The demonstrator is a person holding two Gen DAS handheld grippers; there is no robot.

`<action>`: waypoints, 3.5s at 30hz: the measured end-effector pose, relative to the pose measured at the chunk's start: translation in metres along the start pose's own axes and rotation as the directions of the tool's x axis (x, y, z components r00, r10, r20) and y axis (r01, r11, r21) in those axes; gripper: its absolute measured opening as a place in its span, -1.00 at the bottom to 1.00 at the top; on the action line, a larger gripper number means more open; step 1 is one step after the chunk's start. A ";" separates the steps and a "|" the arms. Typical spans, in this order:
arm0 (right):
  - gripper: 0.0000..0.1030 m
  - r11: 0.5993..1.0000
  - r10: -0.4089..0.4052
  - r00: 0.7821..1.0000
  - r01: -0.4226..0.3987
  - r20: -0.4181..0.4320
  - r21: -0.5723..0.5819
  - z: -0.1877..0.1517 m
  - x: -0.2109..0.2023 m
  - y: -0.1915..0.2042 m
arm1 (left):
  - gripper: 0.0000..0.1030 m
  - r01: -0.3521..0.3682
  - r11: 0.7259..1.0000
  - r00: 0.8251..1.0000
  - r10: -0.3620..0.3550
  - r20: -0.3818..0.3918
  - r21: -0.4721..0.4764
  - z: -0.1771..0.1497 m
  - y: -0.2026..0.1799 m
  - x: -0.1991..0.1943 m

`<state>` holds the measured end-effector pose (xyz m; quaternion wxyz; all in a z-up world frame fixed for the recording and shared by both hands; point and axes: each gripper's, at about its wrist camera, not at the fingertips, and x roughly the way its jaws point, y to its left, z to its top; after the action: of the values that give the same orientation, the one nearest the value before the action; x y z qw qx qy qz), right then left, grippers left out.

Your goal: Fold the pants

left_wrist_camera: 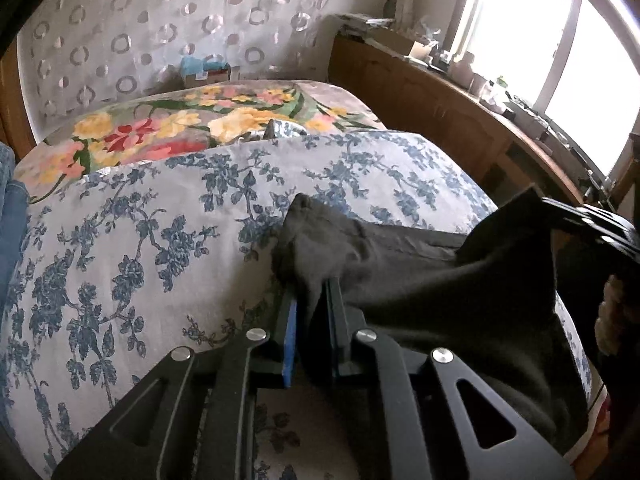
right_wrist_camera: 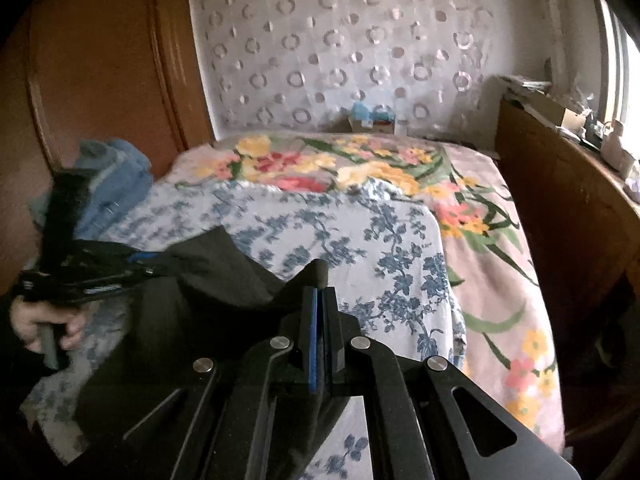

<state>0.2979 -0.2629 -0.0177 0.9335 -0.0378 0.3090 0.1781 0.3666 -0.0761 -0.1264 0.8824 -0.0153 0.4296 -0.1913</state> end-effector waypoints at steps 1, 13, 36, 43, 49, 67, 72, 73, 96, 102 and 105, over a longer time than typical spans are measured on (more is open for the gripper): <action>-0.96 1.000 -0.011 1.000 0.011 -0.023 0.000 0.000 0.008 -0.003 | -0.71 0.001 1.000 1.000 -0.001 -0.007 0.007 0.000 -0.002 0.000; -0.82 0.995 -0.039 0.998 0.043 -0.052 0.092 -0.005 0.000 -0.011 | 0.34 0.026 0.999 0.999 -0.028 0.046 0.048 -0.019 -0.015 -0.048; -0.41 0.972 -0.008 0.996 0.028 -0.085 0.233 -0.120 -0.099 0.051 | 0.38 0.009 0.994 0.998 -0.002 -0.065 0.113 -0.113 -0.058 -0.066; -0.41 0.960 -0.043 0.993 0.071 -0.108 0.270 -0.136 -0.105 0.062 | 0.41 -0.050 0.986 0.998 0.055 -0.026 0.157 -0.123 -0.063 -0.068; -0.41 0.963 -0.071 0.993 0.093 -0.097 0.253 -0.137 -0.108 0.071 | 0.47 -0.069 0.987 0.998 0.070 -0.005 0.146 -0.125 -0.063 -0.068; -0.41 0.963 -0.061 0.998 0.063 -0.015 0.263 -0.145 -0.126 0.076 | 0.56 -0.081 0.992 0.996 0.085 -0.035 0.097 -0.131 -0.058 -0.077; -0.41 0.963 -0.044 0.997 0.057 -0.058 0.264 -0.149 -0.113 0.078 | 0.56 -0.037 0.996 0.998 0.041 -0.047 0.081 -0.134 -0.058 -0.086; -0.41 0.962 -0.043 0.997 0.059 -0.065 0.266 -0.150 -0.110 0.078 | 0.56 -0.021 0.996 0.999 0.025 -0.039 0.088 -0.135 -0.059 -0.089; -0.80 0.963 0.044 0.998 -0.029 -0.049 0.268 -0.146 -0.094 0.076 | 0.07 0.149 0.989 0.988 -0.150 -0.025 -0.021 -0.150 -0.072 -0.094; -0.80 0.962 0.046 0.998 -0.032 -0.045 0.270 -0.148 -0.095 0.078 | -0.62 0.139 0.988 0.990 -0.140 -0.010 -0.064 -0.149 -0.064 -0.091; -0.81 0.961 0.059 0.998 -0.048 -0.033 0.272 -0.147 -0.096 0.077 | -0.82 0.139 0.989 0.990 -0.140 -0.012 -0.060 -0.149 -0.063 -0.092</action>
<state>0.1162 -0.2477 -0.0765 0.9181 0.0953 0.3506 0.1586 0.1815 -0.0813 -0.1389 0.8625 -0.0697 0.4402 -0.2398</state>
